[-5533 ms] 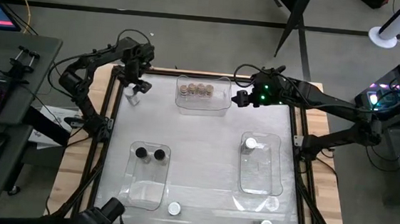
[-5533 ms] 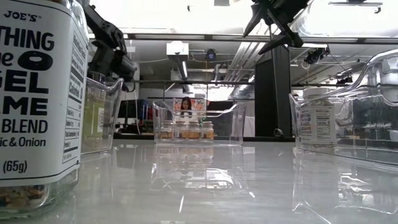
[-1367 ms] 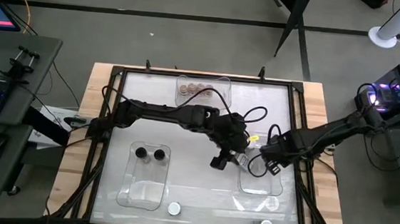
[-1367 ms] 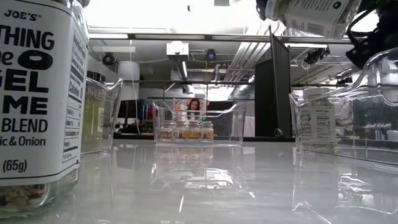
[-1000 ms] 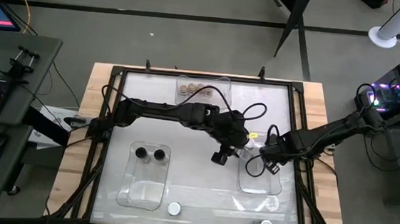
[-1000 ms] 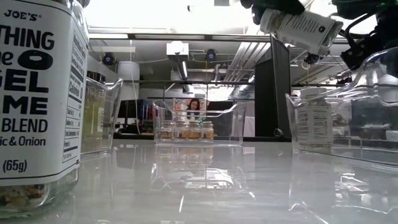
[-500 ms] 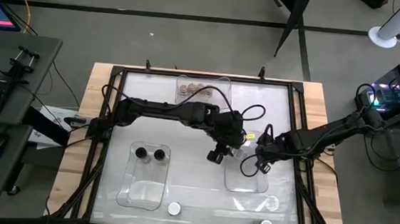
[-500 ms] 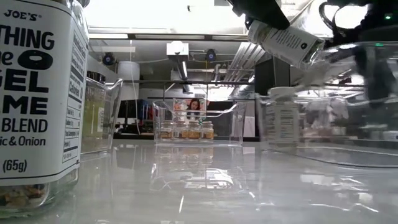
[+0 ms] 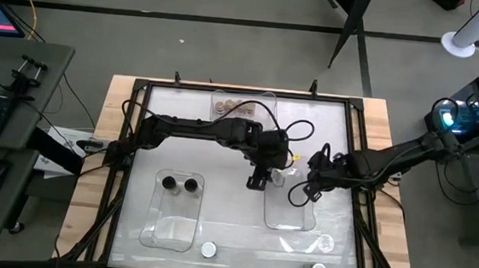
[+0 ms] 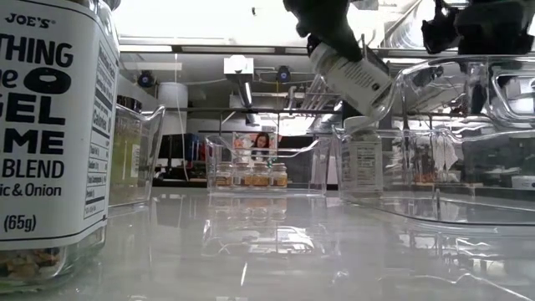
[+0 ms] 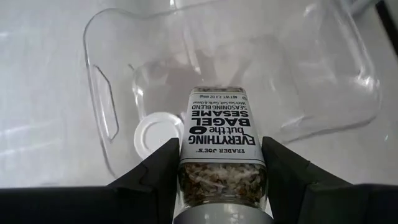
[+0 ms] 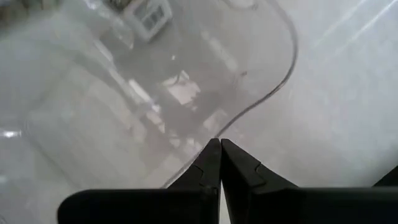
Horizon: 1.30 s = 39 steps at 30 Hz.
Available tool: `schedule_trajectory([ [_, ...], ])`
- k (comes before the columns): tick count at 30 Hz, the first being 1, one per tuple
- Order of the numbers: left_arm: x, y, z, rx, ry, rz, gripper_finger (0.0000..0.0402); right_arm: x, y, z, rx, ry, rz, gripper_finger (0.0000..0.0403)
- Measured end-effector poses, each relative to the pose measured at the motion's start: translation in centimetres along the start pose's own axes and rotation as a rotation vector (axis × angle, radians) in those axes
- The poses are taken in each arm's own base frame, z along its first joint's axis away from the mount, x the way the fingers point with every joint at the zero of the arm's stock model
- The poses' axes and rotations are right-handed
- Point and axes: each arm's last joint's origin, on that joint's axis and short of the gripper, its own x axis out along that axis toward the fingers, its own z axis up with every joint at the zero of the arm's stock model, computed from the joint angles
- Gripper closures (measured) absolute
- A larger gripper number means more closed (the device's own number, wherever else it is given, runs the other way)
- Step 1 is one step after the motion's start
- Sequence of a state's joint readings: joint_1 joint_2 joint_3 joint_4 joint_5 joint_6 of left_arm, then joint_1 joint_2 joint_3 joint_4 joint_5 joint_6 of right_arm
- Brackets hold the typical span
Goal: Sort spices by type
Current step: Put the white seasoning bottle into the bottom right transparent bin
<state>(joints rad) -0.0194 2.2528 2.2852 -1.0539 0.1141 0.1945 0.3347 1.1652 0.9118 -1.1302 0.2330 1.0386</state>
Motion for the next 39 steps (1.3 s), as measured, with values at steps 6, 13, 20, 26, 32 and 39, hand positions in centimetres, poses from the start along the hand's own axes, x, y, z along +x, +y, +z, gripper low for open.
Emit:
schedule_trajectory([
  [6, 0.1, -1.1, 0.5, -0.068, -0.017, -0.018, 0.0244, -0.7, -0.2, 0.6, 0.019, -0.055, -0.025, 0.0403],
  [13, 0.4, -1.3, 0.1, -0.130, 0.025, -0.006, 0.0244, -1.5, -1.2, 0.7, 0.053, -0.083, -0.024, 0.0403],
  [20, 1.8, -1.1, 0.0, -0.088, 0.044, 0.010, 0.0244, -3.2, -3.0, 0.8, 0.166, -0.207, -0.003, 0.0403],
  [26, 5.0, -0.9, -0.9, -0.096, 0.117, 0.003, 0.0244, -4.1, -4.1, 0.9, 0.248, -0.256, 0.035, 0.0403],
  [32, 5.8, -0.8, -1.3, -0.102, 0.149, 0.000, 0.0244, -4.1, -4.0, 1.1, 0.269, -0.273, 0.055, 0.0403],
  [39, 5.7, -0.8, -1.5, -0.096, 0.173, 0.015, 0.0198, -4.2, -3.9, 1.2, 0.278, -0.283, 0.074, 0.0403],
])
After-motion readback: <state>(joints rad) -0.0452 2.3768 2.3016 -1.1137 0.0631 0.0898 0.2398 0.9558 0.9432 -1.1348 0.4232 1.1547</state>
